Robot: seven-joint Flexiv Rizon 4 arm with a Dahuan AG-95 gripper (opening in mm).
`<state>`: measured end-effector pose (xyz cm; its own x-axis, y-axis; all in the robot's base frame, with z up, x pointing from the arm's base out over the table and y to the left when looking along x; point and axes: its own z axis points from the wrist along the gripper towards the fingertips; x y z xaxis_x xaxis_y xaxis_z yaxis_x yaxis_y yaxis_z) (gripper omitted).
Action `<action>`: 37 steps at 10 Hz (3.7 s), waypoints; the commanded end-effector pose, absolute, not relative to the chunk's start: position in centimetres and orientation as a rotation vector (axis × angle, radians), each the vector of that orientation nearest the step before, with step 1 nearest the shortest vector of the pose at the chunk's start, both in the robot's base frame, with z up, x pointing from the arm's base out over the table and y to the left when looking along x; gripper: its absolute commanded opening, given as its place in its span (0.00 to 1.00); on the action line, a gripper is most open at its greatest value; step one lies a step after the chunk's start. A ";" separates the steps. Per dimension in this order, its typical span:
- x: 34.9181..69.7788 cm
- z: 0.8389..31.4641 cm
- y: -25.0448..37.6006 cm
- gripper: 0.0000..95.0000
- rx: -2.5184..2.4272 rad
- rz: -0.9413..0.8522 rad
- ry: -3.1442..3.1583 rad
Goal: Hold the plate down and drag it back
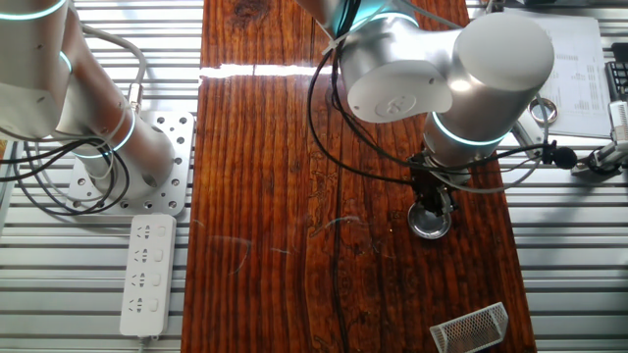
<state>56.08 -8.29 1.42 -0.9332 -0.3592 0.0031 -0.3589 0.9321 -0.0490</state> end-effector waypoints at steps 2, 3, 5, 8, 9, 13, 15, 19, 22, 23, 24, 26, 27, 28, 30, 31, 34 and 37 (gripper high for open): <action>56.1 1.4 -8.3 0.00 -0.574 -0.072 3.083; 56.1 1.4 -8.2 0.00 -0.573 -0.075 3.084; 56.1 1.4 -8.2 0.00 -0.576 -0.075 3.082; 56.1 1.4 -8.0 0.00 -0.580 -0.075 3.082; 56.0 1.4 -7.9 0.00 -0.583 -0.079 3.081; 55.9 1.3 -7.4 0.00 -0.587 -0.085 3.079; 55.9 1.3 -7.3 0.00 -0.589 -0.093 3.078; 55.8 1.1 -6.6 0.00 -0.573 -0.092 3.079; 55.7 1.2 -6.2 0.00 -0.572 -0.102 3.077; 55.7 1.2 -6.1 0.00 -0.571 -0.101 3.076; 55.6 1.3 -6.0 0.00 -0.575 -0.099 3.076; 55.6 1.4 -5.7 0.00 -0.569 -0.094 3.077; 55.5 1.4 -5.5 0.00 -0.564 -0.094 3.078; 55.5 1.4 -5.4 0.00 -0.562 -0.094 3.078; 55.4 1.4 -5.0 0.00 -0.558 -0.098 3.079; 55.4 1.4 -5.0 0.00 -0.560 -0.100 3.079; 55.2 1.3 -4.4 0.00 -0.533 -0.075 3.079; 55.1 1.4 -3.9 0.00 -0.534 -0.088 3.079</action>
<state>55.13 -3.87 1.33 -0.9405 -0.3398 -0.0071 -0.3387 0.9386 -0.0657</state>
